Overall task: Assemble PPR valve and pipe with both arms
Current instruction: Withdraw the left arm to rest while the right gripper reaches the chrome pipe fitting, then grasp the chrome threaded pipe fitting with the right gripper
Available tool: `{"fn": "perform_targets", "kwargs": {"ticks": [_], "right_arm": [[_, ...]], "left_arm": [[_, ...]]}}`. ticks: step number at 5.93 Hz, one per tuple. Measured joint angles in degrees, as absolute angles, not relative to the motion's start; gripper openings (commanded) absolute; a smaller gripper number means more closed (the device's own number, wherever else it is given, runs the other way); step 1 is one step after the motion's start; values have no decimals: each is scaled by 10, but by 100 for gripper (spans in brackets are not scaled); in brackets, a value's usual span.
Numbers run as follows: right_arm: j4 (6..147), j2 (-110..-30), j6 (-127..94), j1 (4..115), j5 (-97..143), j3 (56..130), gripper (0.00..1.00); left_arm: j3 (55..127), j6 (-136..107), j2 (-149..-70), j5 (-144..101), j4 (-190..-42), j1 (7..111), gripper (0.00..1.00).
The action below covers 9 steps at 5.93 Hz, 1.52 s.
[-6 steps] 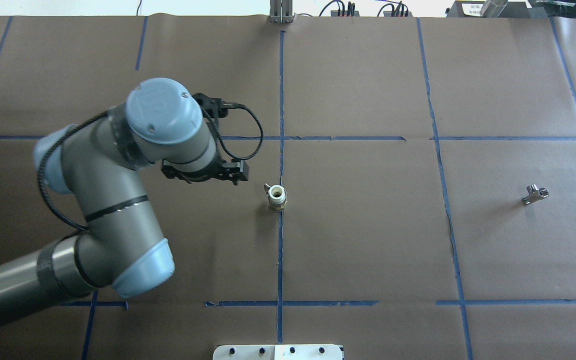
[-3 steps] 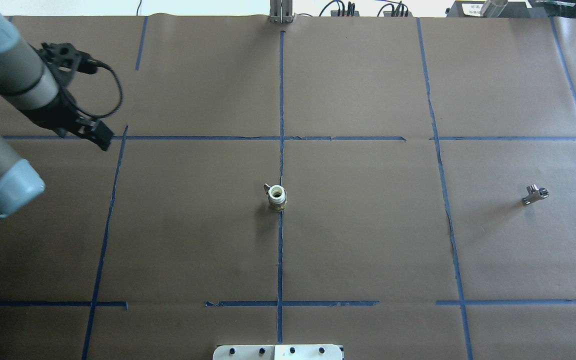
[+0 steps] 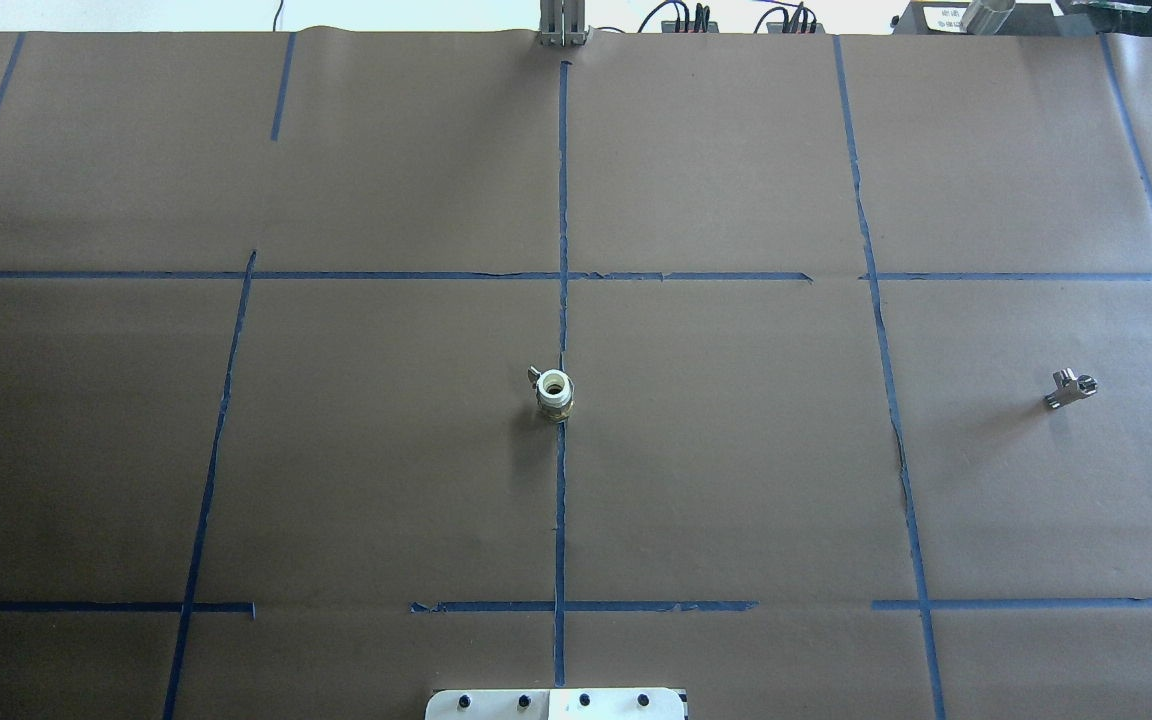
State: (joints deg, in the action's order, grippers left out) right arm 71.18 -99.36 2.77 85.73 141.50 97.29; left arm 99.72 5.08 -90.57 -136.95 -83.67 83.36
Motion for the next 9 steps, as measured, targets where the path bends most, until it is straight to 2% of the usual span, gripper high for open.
{"fn": "perform_targets", "kwargs": {"ticks": [2,4,7,9], "right_arm": [[699,-971,-117,770,1388,1009,100],[662,-971,-277,662,1312,1047,100],[538,-976,-336,576,1235,967,100],[508,-977,-337,564,1232,950,99]], "left_arm": [[984,71,-833,-1390,-886,880,100],[981,69,-825,-1392,-901,884,100],[984,62,-825,-1393,-903,884,100],[985,60,-825,-1393,-903,884,100]]}}
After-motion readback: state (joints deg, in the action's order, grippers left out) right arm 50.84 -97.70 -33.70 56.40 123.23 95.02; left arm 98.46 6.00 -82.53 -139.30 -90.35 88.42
